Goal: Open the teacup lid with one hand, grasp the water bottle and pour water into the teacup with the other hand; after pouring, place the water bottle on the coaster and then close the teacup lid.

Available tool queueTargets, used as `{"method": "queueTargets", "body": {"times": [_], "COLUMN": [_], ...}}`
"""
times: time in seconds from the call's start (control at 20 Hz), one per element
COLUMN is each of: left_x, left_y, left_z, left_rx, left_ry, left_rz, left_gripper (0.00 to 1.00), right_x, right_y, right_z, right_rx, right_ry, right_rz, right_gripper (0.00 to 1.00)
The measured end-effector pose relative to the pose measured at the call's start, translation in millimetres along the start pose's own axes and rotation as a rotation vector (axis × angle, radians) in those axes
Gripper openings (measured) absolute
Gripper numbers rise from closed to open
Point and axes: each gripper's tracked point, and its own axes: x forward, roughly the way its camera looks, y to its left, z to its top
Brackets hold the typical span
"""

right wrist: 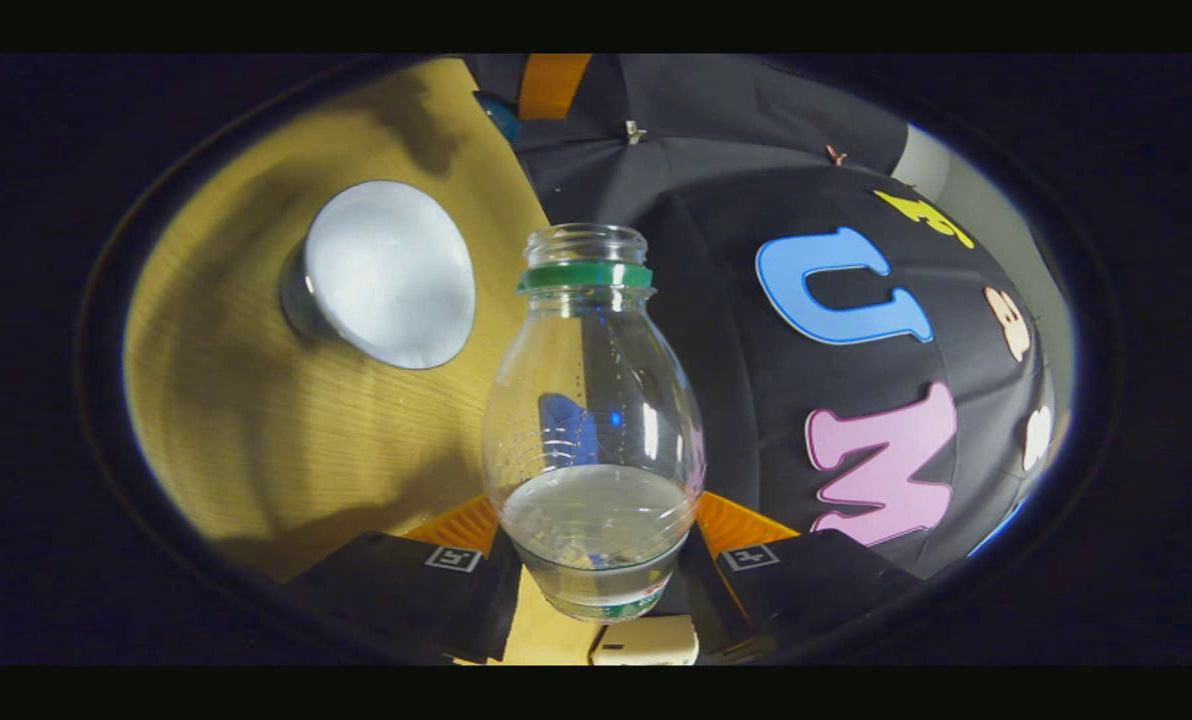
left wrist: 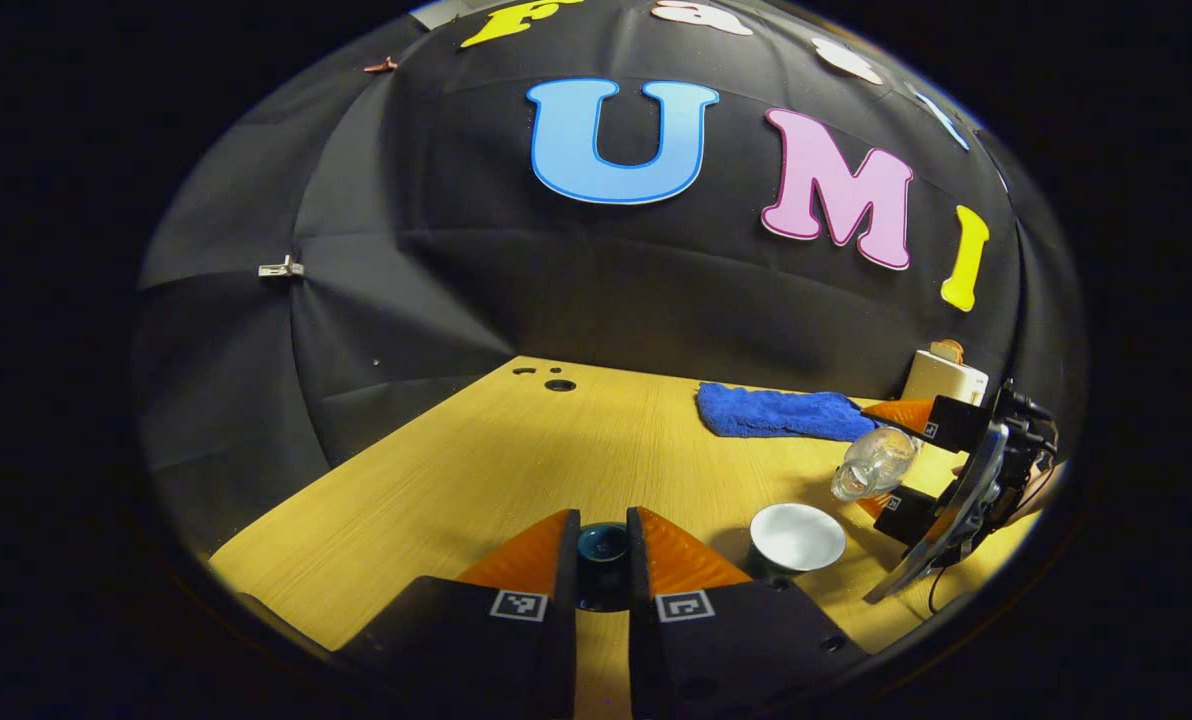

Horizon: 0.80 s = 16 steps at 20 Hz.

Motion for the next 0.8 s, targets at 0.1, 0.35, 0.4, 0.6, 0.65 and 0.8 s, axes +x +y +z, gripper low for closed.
{"method": "queueTargets", "body": {"times": [0.1,0.35,0.4,0.6,0.65,0.8], "left_x": [-2.3,-5.6,-7.1,-7.9,-8.5,-9.0], "left_y": [1.5,1.2,1.4,0.0,0.8,0.9], "left_z": [-1.8,-6.5,-6.1,-4.7,-5.3,-6.5], "left_rx": [-0.002,0.002,0.004,0.004,0.008,0.003], "left_ry": [0.004,0.010,0.010,0.006,0.005,0.006], "left_rz": [0.004,0.008,0.009,0.008,0.010,0.013], "left_gripper": [0.22,0.29,0.28,0.25,0.25,0.25], "right_x": [-2.4,6.3,6.4,1.2,1.1,4.3], "right_y": [-0.3,2.4,2.5,1.8,1.5,0.0], "right_z": [1.0,0.8,2.6,8.1,7.4,6.9], "right_rx": [-0.015,-0.064,-0.074,-0.136,-0.154,-0.191], "right_ry": [-0.009,-0.026,-0.033,-0.059,-0.063,-0.066], "right_rz": [0.005,0.005,0.003,-0.015,-0.020,-0.025], "right_gripper": [0.71,0.71,0.72,0.71,0.71,0.71]}}
